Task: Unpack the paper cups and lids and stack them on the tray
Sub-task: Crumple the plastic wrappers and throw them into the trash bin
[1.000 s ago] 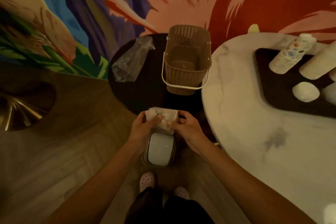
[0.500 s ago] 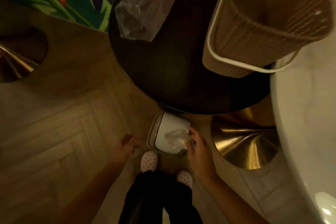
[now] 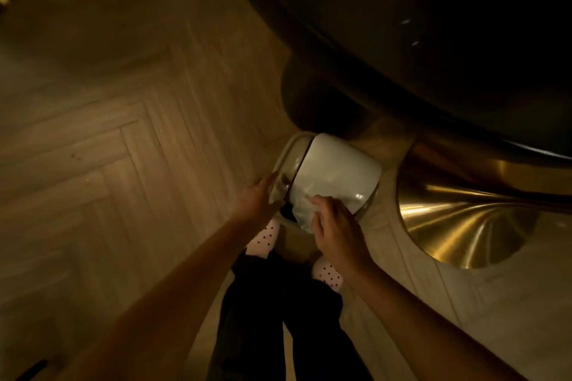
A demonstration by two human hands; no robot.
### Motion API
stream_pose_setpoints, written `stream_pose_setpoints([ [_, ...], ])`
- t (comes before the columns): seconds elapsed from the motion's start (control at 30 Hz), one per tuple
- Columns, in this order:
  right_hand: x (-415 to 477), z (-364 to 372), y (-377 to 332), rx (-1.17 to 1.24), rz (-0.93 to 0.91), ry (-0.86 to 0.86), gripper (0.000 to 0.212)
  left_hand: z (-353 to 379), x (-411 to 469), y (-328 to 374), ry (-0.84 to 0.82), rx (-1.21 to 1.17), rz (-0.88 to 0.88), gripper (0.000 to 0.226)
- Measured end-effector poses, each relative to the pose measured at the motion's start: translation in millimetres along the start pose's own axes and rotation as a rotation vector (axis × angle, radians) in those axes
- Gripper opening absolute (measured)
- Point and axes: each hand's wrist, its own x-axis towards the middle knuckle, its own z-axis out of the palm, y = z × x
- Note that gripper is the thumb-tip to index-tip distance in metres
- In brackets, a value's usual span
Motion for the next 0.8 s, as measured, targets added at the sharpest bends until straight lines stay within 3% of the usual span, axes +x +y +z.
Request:
stream_pose_setpoints([
  [0.07, 5, 14, 5, 0.015, 0.035, -0.008, 0.025, 3, 10, -1, 0.004, 0.053, 0.024, 0.071],
  [0.23, 23, 49, 24, -0.064, -0.004, -0.037, 0.008, 3, 29, -10, -0.018, 0.035, 0.094, 0.069],
  [0.3, 32, 61, 29, -0.145, 0.009, -0.095, 0.026, 4, 30, -14, -0.025, 0.0, 0.143, 0.061],
  [0.37, 42, 74, 31, -0.269, 0.045, -0.236, 0.027, 7, 30, -22, -0.002, -0.034, 0.186, 0.054],
  [0.4, 45, 81, 33, -0.316, 0.063, -0.391, 0.025, 10, 30, -26, 0.013, -0.047, 0.192, 0.052],
  [0.5, 44, 97, 40, -0.285, 0.206, -0.678, 0.031, 18, 33, -39, 0.062, -0.082, 0.162, 0.045],
  [0.63, 38, 90, 35, -0.131, 0.31, -0.651, 0.03, 25, 25, -44, 0.107, -0.062, 0.13, 0.038],
  [0.8, 24, 40, 10, 0.033, 0.314, -0.48, 0.031, 13, -8, -29, 0.078, -0.044, 0.114, 0.038],
])
